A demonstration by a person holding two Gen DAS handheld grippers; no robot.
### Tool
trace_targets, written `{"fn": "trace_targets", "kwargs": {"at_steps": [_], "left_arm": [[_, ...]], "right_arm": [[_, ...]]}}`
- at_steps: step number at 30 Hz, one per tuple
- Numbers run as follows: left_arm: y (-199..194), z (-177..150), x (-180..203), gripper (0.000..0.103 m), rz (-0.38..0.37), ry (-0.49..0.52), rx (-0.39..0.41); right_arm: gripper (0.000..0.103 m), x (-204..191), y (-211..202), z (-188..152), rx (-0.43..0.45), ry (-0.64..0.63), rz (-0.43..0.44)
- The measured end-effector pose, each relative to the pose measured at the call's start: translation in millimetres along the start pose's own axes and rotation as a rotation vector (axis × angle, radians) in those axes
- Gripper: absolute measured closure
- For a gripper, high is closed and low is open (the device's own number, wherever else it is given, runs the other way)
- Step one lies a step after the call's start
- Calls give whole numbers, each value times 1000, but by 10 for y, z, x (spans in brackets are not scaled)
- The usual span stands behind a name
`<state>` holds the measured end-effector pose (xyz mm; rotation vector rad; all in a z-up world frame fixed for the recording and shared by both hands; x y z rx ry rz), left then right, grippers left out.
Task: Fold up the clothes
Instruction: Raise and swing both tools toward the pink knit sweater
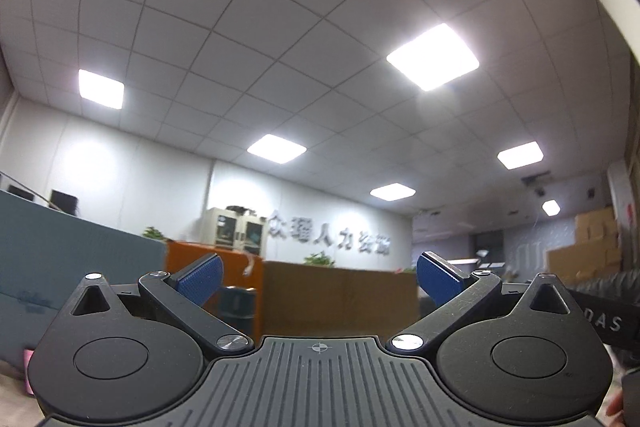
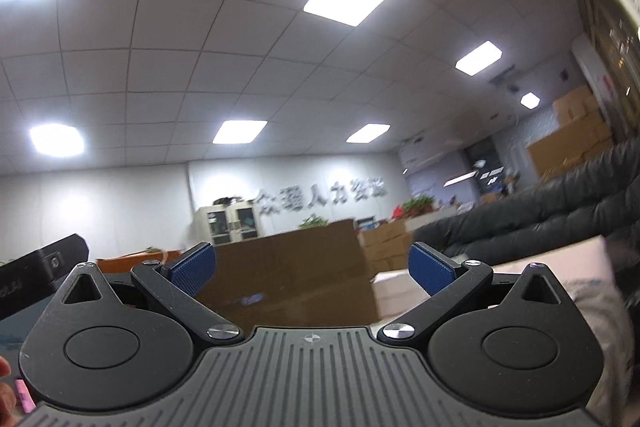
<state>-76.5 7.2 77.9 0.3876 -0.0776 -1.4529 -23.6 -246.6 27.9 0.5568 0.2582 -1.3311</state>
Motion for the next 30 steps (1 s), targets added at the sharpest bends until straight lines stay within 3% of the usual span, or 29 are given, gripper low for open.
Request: {"fn": "trace_targets", "kwargs": {"at_steps": [10,13,20,24,30], "left_arm": [[-535,-109,-385,0,119,135,-154],[-701,-36,-572,0,186,160,-164],[-1004,297,-1310,0,508,213,-110],[-1316,531,-1887,0,674,183,-70],[-1987,530,-2889,0,912,-2,-55]], "right_arm": [[0,-516,-128,-448,-251,89,209],[0,-776,-170,-594,-338,111,269],[0,-1678,-187,-820,-524,190,477],[0,-2228,-198,-738,-558,195,621],[0,-2982,-83,-1064,-722,212,747]]}}
Point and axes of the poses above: each gripper's, at about its wrist camera, not at the fingertips, and y roughly the way its jaws point, x to its right, z to its top, the point moved 6 cm from there along y, roughly the way its jaws point, and after that the axes turned 13 degrees about y, right-handed, at the moved point
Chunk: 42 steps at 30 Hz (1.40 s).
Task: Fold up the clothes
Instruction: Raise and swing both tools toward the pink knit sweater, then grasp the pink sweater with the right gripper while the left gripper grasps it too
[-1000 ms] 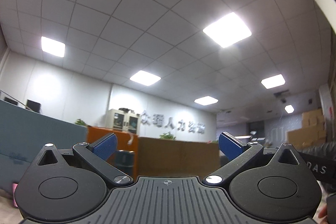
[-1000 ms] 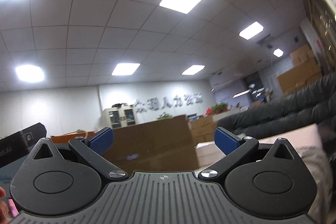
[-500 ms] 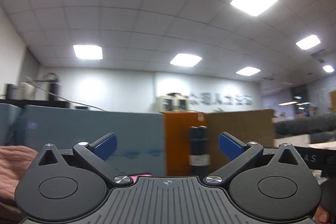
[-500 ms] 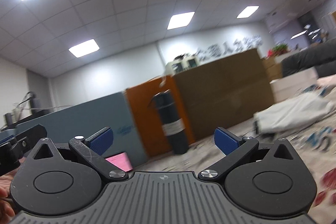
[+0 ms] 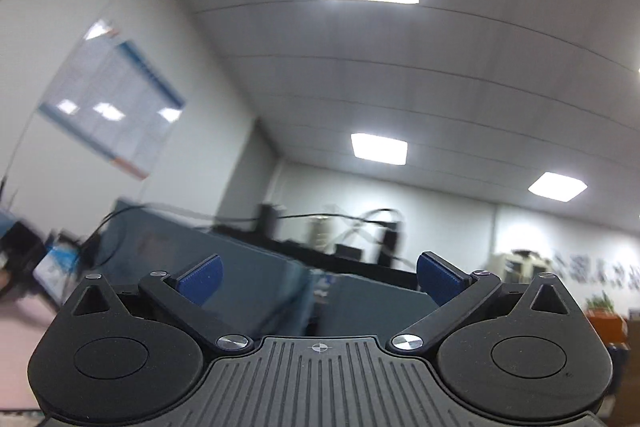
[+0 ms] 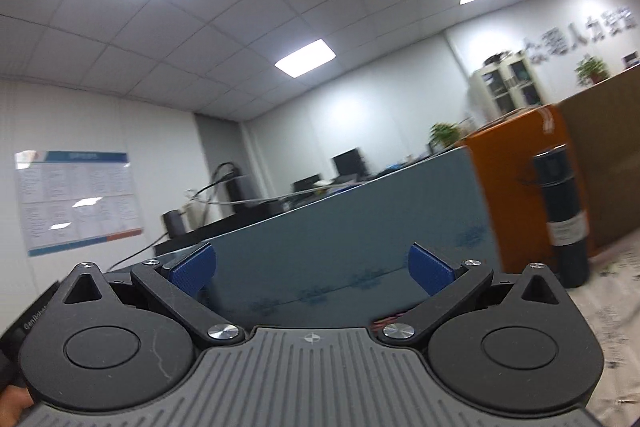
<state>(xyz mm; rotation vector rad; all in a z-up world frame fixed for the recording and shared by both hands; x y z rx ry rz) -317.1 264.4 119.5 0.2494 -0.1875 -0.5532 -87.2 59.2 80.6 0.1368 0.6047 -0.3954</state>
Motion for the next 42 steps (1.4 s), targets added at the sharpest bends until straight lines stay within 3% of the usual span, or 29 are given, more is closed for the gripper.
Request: {"fn": "trace_targets", "kwargs": {"at_steps": [5,10,12,18,21,22,23,24,26,28,32,36,42], "left_arm": [[212,-495,-767,0,61,-275,-121],[219,-874,-1048,0,84,-400,-219],[259,-939,-981,0,44,-399,-253],[452,-1112,-574,0,-88,-233,-382],[490,-1177,-432,12,-84,-127,-416],[490,-1188,-407,18,-81,-104,-419],[486,-1198,-391,37,-77,-85,-423],[482,-1214,-395,52,-65,-71,-429],[457,-1205,-408,63,-55,-61,-412],[400,-1157,-413,68,-58,-55,-368],[204,-979,-350,71,-123,-44,-213],[12,-804,-182,71,-238,-45,-118],[-192,-881,580,71,-424,-24,-238]], "right_arm": [[0,-265,629,-118,-148,39,93],[0,-436,1263,-433,-299,77,163],[0,-417,1468,-653,-344,85,160],[0,-299,1953,-1226,-466,122,111],[3,-301,2039,-1365,-487,94,92],[7,-305,2044,-1386,-486,85,86],[24,-314,2031,-1392,-480,79,86],[34,-332,2019,-1403,-481,73,90],[56,-375,1966,-1408,-466,56,89],[65,-420,1875,-1391,-442,45,109],[71,-424,1607,-1251,-427,117,186],[72,-277,1239,-962,-420,191,245],[72,265,582,-417,-397,242,209]]}}
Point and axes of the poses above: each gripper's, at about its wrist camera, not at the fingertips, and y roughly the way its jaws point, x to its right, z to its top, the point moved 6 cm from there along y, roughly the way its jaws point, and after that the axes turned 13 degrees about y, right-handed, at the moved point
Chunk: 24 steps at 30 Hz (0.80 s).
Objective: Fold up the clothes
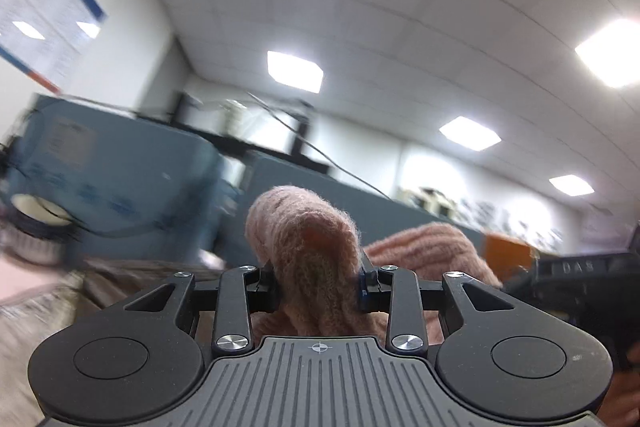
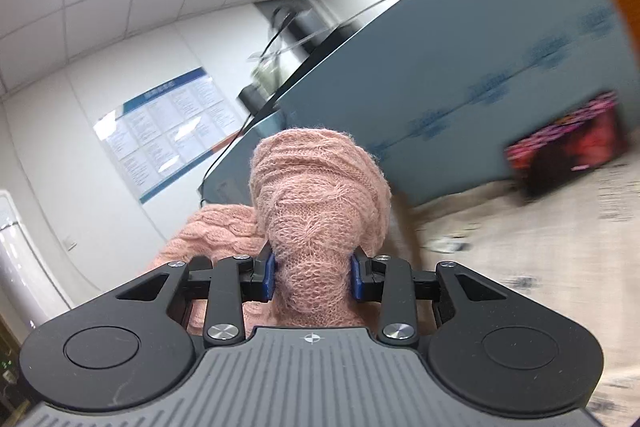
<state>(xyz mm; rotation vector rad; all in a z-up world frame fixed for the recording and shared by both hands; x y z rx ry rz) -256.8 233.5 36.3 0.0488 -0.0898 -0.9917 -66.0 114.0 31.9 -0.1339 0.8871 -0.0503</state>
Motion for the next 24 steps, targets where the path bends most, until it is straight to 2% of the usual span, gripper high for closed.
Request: {"fn": "trace_targets", "kwargs": {"at_steps": [4,8,11,13,15,16,18,20,22,24], "left_arm": [[114,-109,536,71,-129,5,-102],[212,-217,1069,70,-259,9,-204],[275,-296,1467,67,-356,13,-281],[400,-422,1584,67,-384,19,-354],[463,-514,1616,59,-388,41,-394],[476,-542,1605,57,-379,46,-407],[470,-563,1554,38,-374,15,-411],[477,-560,1474,24,-360,-21,-400],[471,-529,1363,17,-329,-59,-366],[447,-502,1250,13,-284,-96,-338]], "right_arm": [[72,320,-642,175,43,32,-88],[72,702,-1233,231,80,43,-229],[71,975,-1492,225,92,39,-341],[70,1151,-1581,203,88,40,-425],[65,1289,-1596,149,67,15,-487],[59,1342,-1587,116,59,1,-508],[50,1355,-1582,64,66,-48,-530],[31,1305,-1588,42,100,-124,-566],[19,1216,-1573,0,102,-181,-544],[16,1110,-1551,-52,92,-231,-495]]}}
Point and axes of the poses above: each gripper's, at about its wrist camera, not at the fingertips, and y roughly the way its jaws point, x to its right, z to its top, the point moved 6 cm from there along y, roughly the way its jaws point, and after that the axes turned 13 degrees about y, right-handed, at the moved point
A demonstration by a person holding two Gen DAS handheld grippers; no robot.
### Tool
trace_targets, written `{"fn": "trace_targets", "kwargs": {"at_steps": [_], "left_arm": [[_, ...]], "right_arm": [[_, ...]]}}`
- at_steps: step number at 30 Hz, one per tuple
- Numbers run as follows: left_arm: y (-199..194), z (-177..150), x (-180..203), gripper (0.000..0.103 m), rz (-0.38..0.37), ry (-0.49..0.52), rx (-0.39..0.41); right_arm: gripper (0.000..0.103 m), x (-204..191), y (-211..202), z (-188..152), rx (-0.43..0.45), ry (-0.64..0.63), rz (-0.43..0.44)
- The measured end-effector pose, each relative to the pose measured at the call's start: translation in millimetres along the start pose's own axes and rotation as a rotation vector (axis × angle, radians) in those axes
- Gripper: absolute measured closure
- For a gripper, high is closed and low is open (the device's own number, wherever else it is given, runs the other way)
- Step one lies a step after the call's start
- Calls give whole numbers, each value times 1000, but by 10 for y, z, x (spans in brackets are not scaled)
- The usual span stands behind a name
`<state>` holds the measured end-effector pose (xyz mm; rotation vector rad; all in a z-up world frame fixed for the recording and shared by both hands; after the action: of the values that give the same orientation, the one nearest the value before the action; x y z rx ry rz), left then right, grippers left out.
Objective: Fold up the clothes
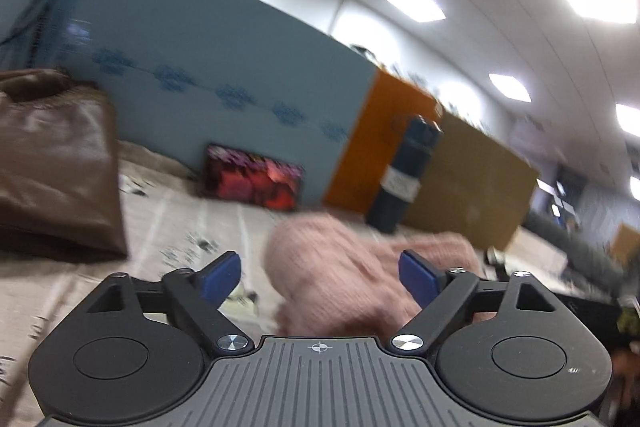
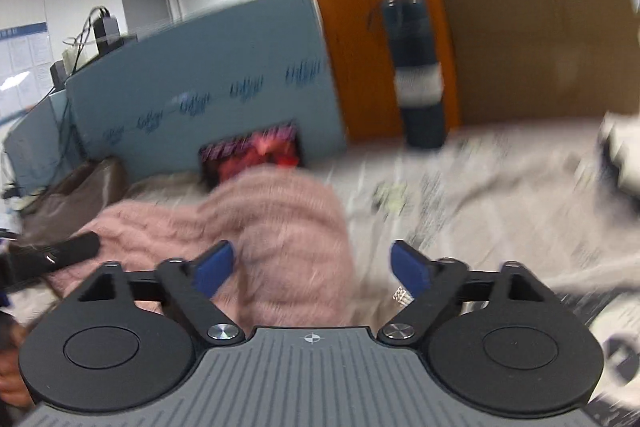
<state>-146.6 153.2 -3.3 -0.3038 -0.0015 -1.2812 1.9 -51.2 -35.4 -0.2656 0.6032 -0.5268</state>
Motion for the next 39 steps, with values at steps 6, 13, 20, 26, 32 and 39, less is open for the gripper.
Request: {"fn": "trace_targets", "kwargs": {"at_steps": [6,13,20,26,32,39], "left_arm": [[-115,56,-318,12,109,-130,54],[-139,42,-397,12,102,-170,50],[-115,25,-429,12,66,-203,49],[-58,-20,-412,12,39,-219,20],[166,-140,-182,11,-53,-142,-114],[517,-334,292,73,-111,76,-308]], "right_arm": [[9,-335,-120,-84,22,-140,152],[7,-823,160,-355,-137,-210,241],[20,-696,433,-346,-144,-139,124],[80,-238,397,-115,-122,201,169],[81,57,248,14,-52,408,237],[80,192,170,69,1,482,275]]}}
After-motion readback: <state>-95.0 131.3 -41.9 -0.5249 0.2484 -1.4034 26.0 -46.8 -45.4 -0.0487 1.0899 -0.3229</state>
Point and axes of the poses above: each gripper's, at about its wrist camera, not at the fingertips, and y roughly the way its jaws point, x to its right, z to its top, the point moved 6 cm from there along y, roughly the way its jaws point, and after that the axes turned 13 degrees about y, right-handed, at the moved point
